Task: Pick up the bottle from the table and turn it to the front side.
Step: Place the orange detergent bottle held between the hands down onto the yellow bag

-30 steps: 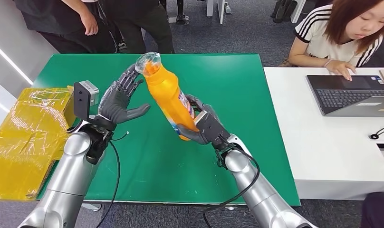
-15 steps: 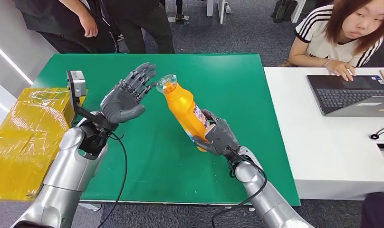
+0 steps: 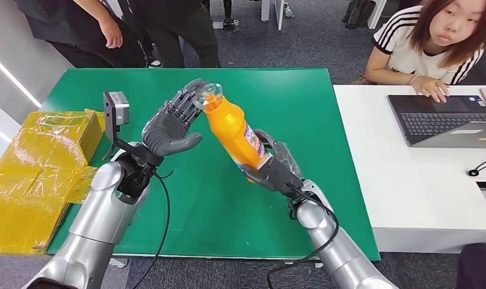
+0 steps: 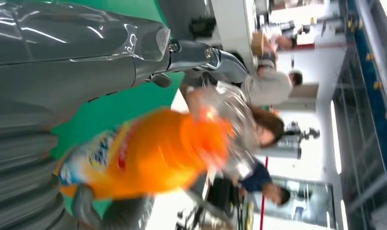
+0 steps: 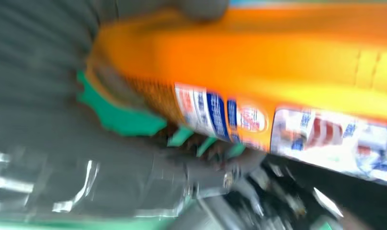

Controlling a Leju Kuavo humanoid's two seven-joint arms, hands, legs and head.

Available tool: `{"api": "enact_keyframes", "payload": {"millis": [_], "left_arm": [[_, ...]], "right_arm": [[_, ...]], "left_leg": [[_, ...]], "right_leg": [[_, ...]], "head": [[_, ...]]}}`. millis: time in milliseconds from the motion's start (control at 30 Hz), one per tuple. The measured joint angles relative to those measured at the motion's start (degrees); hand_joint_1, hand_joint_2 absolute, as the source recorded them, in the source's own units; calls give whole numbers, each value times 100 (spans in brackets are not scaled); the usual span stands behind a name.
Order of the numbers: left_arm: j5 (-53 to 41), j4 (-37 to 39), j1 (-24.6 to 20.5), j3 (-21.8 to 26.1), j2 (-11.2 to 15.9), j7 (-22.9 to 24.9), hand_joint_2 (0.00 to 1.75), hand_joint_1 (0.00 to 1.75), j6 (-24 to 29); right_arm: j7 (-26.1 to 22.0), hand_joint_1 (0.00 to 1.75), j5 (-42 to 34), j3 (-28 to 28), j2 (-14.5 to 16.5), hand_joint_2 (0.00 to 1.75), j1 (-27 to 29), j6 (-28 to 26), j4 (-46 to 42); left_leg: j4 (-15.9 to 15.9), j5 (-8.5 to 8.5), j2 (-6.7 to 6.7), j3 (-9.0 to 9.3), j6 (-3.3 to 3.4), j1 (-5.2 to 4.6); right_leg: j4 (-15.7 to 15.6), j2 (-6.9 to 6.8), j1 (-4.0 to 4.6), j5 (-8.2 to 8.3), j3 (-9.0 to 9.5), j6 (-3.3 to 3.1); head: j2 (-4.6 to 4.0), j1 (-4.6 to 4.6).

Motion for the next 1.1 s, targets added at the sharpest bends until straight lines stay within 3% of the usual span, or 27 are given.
{"api": "enact_keyframes", "payload": {"millis": [200,600,800,1100], "left_arm": [[-508,480,-330,20,6,-476,175,0,664],[-650,881,-585,156,59,-569,175,0,1162],[-219,1006,-666,197,66,-458,175,0,758],[514,916,-681,187,13,16,175,0,154]], "right_arm": [[23,175,374,107,26,175,8,-87,-359],[-27,175,348,284,65,175,23,-150,-419],[77,175,159,339,94,175,-82,-119,-305],[-2,175,-141,311,213,175,-749,-165,734]], "left_leg": [[-1,0,0,0,0,1],[-1,0,-2,-1,0,1],[0,0,-1,-1,0,0],[1,2,-2,-1,1,0]], "right_leg": [[2,-1,1,0,0,0],[2,-4,0,0,1,0],[3,-2,0,0,1,0],[3,-2,0,3,1,2]], "head": [[0,-1],[0,0],[0,-1],[0,-1]]}}
